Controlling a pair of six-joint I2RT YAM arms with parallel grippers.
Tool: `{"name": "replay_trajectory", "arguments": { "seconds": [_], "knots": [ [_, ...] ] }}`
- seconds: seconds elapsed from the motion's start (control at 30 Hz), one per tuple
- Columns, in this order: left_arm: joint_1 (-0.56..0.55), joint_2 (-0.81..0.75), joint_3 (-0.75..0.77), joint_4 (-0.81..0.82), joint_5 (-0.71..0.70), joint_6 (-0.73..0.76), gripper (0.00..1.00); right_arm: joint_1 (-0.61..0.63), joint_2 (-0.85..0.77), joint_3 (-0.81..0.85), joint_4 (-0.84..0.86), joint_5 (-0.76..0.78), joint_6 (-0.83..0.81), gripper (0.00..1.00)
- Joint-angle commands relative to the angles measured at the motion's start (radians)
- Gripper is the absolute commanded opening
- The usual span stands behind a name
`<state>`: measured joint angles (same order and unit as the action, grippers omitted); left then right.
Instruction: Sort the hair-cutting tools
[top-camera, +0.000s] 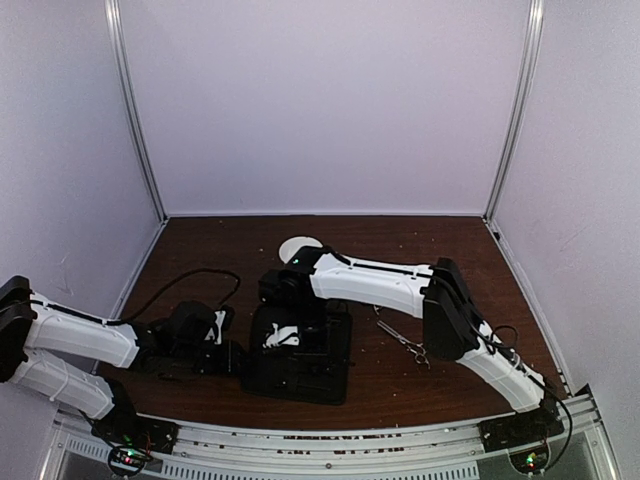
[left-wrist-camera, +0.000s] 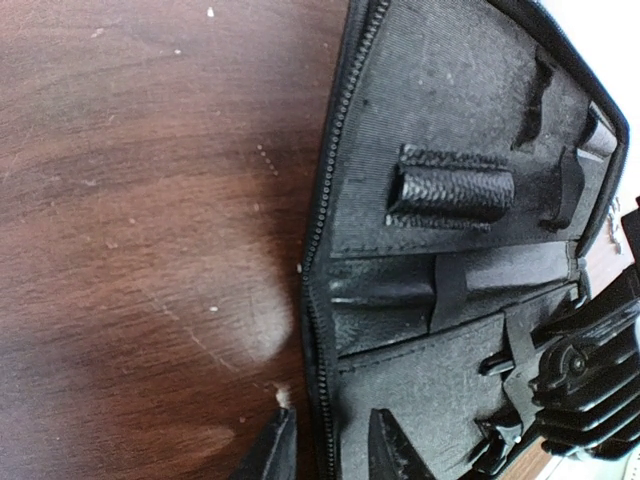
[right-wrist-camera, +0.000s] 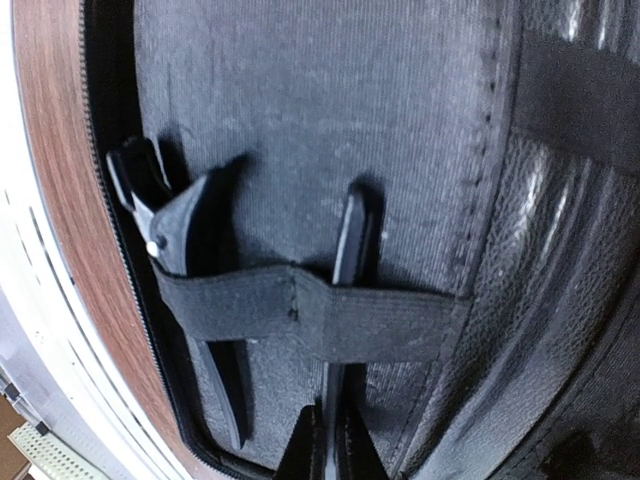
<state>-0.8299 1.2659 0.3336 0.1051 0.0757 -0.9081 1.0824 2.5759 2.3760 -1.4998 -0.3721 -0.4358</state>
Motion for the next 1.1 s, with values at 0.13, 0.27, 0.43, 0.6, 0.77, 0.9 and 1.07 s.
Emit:
{"name": "replay_trajectory", "arguments": {
  "seconds": [0.13, 0.27, 0.43, 0.6, 0.77, 0.9, 1.07],
  "knots": [
    [0.006, -0.013, -0.016, 0.014, -0.002, -0.003, 0.29, 0.022, 0.058, -0.017, 0.181, 0.001, 0.029, 0.03],
    [0.006, -0.039, -0.017, -0.009, -0.013, 0.001, 0.29, 0.022, 0.007, -0.073, 0.19, 0.026, 0.034, 0.14],
    [0.006, -0.085, -0.021, -0.045, -0.035, 0.012, 0.29, 0.021, -0.097, -0.166, 0.229, 0.051, 0.037, 0.34],
    [0.006, -0.118, -0.018, -0.092, -0.059, 0.026, 0.29, 0.021, -0.135, -0.187, 0.224, 0.068, 0.035, 0.36],
    [0.006, -0.127, -0.002, -0.14, -0.079, 0.044, 0.29, 0.02, -0.163, -0.248, 0.248, 0.108, 0.035, 0.37],
    [0.006, -0.127, 0.002, -0.144, -0.081, 0.046, 0.29, 0.017, -0.189, -0.3, 0.271, 0.144, 0.037, 0.38],
    [0.006, -0.118, -0.001, -0.144, -0.085, 0.047, 0.29, 0.017, -0.243, -0.398, 0.31, 0.186, 0.045, 0.37]
  ]
}}
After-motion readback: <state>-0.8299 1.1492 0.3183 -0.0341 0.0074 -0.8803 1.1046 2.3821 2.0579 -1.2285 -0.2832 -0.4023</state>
